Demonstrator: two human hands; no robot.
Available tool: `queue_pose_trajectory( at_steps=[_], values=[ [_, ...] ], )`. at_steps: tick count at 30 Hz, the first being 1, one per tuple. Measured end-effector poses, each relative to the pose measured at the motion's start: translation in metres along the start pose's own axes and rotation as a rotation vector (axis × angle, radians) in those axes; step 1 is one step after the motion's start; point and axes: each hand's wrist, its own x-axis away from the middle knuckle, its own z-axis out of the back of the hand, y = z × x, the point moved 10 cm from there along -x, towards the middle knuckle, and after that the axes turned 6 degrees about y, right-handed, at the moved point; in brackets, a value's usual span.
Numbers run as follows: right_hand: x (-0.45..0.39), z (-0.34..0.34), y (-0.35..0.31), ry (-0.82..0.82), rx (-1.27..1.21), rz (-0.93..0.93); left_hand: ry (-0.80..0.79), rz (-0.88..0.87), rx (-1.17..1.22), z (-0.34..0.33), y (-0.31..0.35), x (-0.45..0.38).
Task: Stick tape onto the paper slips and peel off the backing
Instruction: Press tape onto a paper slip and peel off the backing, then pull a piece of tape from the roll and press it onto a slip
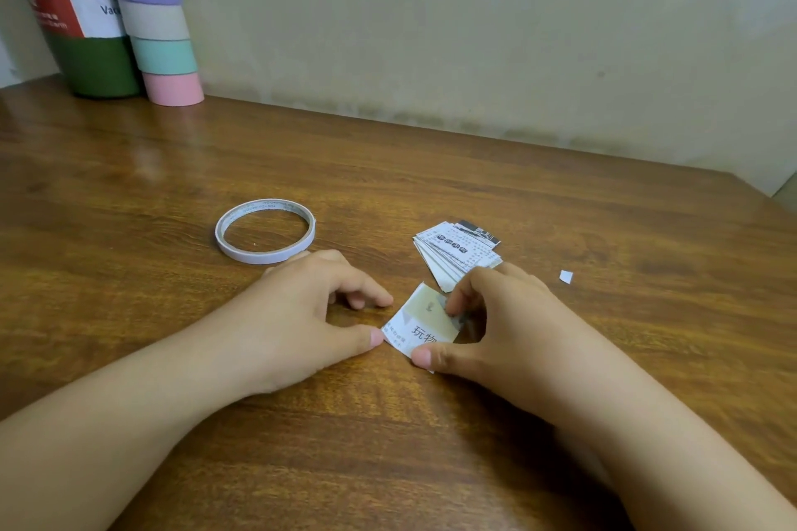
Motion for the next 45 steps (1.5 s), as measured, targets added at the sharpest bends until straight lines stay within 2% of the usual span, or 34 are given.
queue_pose_trajectory(
  at_steps=[9,15,19,23,29,31,34,38,45],
  values=[
    [0.005,-0.001,-0.001,-0.086,-0.098,0.018,-0.019,-0.026,-0.010,0.000,0.002,-0.001],
    [0.002,0.011,-0.006,-0.004,-0.302,0.058,0.019,-0.041,0.038,0.005,0.000,-0.002],
    [-0.009,0.040,0.033,0.155,-0.459,-0.097,0.040,-0.041,0.051,0.009,0.000,-0.003],
    [-0.012,0.045,0.063,0.146,-0.278,-0.227,0.058,-0.050,0.040,0.011,0.000,-0.002],
    [-0.020,0.058,0.095,0.262,-0.018,-0.345,0.097,-0.028,0.035,0.017,-0.003,-0.005],
    [-0.022,0.059,0.092,0.285,0.103,-0.313,0.110,-0.027,0.043,0.018,-0.003,-0.006],
    [-0.024,0.062,0.063,0.375,0.151,-0.141,0.120,-0.030,0.055,0.018,-0.001,-0.008],
    [-0.030,0.029,0.027,0.231,0.225,0.068,0.159,-0.052,0.065,0.017,0.001,-0.009],
    [-0.023,0.002,-0.008,0.092,0.046,0.326,0.270,-0.137,0.053,0.017,0.007,-0.006]
  ],
)
